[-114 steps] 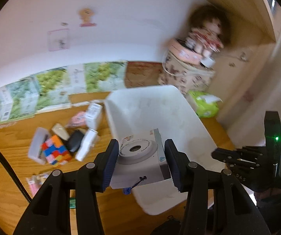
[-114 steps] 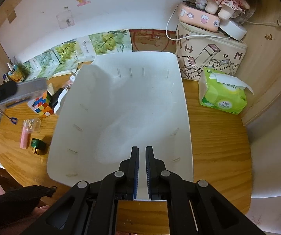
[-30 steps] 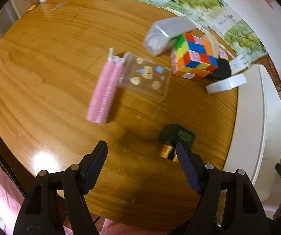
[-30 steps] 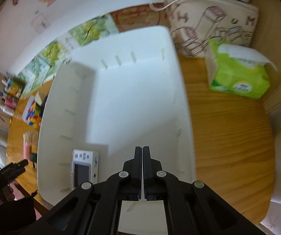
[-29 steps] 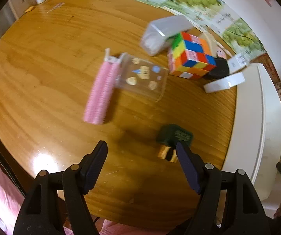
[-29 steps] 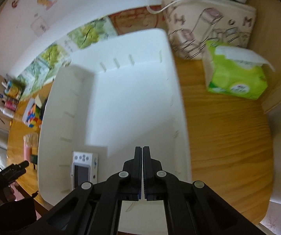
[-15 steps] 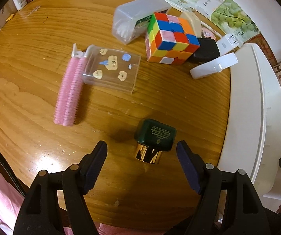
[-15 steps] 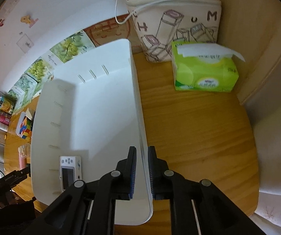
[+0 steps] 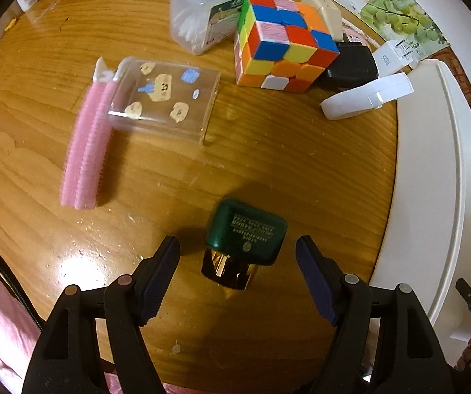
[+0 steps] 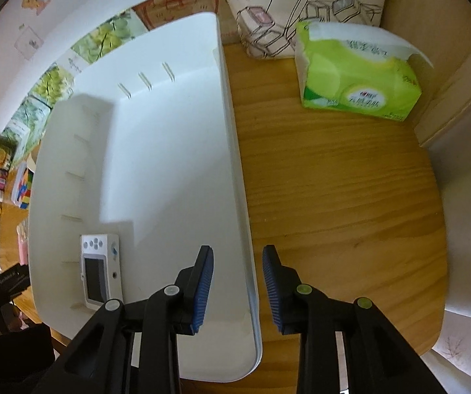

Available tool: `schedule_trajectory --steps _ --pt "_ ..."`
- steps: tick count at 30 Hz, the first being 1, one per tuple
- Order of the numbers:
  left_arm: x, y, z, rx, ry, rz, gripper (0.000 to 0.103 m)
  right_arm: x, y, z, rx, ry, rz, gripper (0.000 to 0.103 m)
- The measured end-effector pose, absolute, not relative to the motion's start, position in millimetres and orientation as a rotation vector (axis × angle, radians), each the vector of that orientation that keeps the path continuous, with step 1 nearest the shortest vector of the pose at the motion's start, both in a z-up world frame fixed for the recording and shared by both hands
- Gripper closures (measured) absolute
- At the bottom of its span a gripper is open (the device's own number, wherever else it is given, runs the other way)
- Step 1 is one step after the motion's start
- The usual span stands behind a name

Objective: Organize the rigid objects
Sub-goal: 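Move the left tool to the green-and-gold bottle and grasp it, then carry the green bottle into the tray and release it with the left tool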

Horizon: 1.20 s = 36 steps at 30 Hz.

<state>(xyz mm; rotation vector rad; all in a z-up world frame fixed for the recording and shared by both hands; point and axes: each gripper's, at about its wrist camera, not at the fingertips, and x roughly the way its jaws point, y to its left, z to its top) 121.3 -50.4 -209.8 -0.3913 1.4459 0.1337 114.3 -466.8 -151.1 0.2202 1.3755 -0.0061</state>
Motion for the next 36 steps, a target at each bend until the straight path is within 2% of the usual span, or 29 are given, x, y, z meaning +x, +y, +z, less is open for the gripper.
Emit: schedule_trajectory --steps 4,6,11,17,30,36 --pt "121.8 -57.6 -209.4 -0.373 1.428 0.154 0.028 113.0 -462.6 -156.8 0.197 1.401 -0.005 0.071" --pt "124.8 -61.2 -209.8 -0.361 1.42 0.165 0.032 112.9 -461.1 -160.1 0.187 1.416 -0.016 0.071" --pt "124.2 -61.6 -207.0 -0.348 1.394 0.176 0.057 110.3 -454.9 -166.6 0.155 1.441 -0.007 0.073" --pt "120.4 -51.6 -205.3 -0.347 1.387 0.16 0.057 105.9 -452.6 -169.8 0.124 1.448 -0.019 0.074" --pt "105.6 -50.3 -194.1 -0.306 1.391 0.112 0.057 98.1 -463.7 -180.2 0.14 1.48 -0.093 0.097" --pt "102.9 -55.8 -162.2 -0.258 1.331 0.067 0.057 95.3 -462.6 -179.6 0.109 1.463 -0.098 0.097"
